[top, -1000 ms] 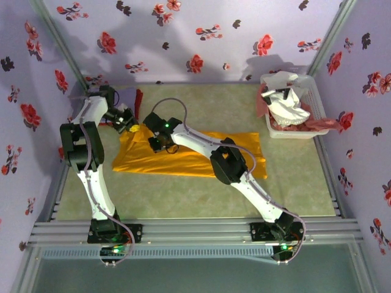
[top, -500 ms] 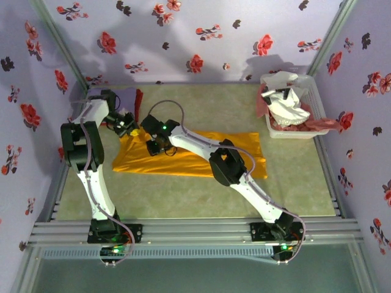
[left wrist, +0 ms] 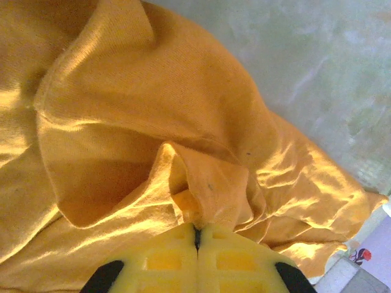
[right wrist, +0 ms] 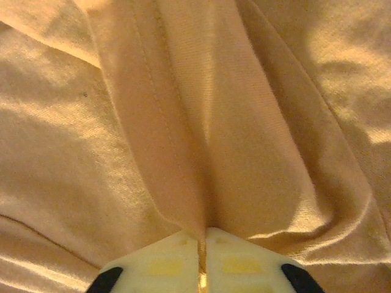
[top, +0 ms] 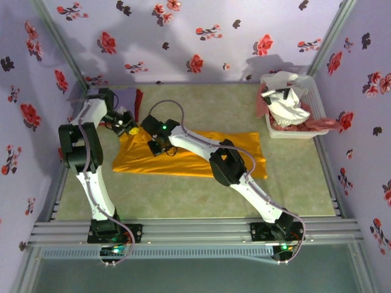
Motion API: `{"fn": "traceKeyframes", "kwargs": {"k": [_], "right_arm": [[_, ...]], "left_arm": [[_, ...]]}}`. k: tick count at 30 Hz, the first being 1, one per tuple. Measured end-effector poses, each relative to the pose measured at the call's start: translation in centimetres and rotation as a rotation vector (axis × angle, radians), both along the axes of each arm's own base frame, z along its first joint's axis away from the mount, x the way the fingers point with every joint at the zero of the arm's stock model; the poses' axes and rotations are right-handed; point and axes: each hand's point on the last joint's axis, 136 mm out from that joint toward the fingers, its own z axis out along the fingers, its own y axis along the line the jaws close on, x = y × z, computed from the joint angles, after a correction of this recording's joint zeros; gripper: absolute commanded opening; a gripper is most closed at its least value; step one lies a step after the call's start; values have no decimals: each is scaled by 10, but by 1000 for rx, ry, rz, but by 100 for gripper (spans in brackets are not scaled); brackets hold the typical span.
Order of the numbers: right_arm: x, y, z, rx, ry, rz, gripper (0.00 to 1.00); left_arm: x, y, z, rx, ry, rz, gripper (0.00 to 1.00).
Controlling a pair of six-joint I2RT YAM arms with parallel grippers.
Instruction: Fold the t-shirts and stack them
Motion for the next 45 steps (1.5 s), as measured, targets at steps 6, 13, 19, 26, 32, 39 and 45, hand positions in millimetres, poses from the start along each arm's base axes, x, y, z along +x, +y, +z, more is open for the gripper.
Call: {"fn": "traceKeyframes", "kwargs": {"k": [6,13,19,26,32,39,45], "right_arm": [[1,-6,18,-13,-26,8,0],[-1,-15,57,-3,-72,26,0],[-11,-29,79,-3,-80,42,0],[-35,-49,64,-36,0,71,0],[-54,-53,43,-43,92,97,0],[-65,-51,35,-30,153,116,5],[-71,-59,30,-67,185,117,34]], "left_arm": [[-3,1,17,4,-37,-1,0],[-21,4,32,28,-55,-7,0],[-47,6,42,46,-56,-3,0],[-87,7,31,69,-5,0,0],[-116,12,20,108,39,2,0],[-146,9,-10,99,145,-10,3],[-160,9,-25,98,195,-16,28]]}}
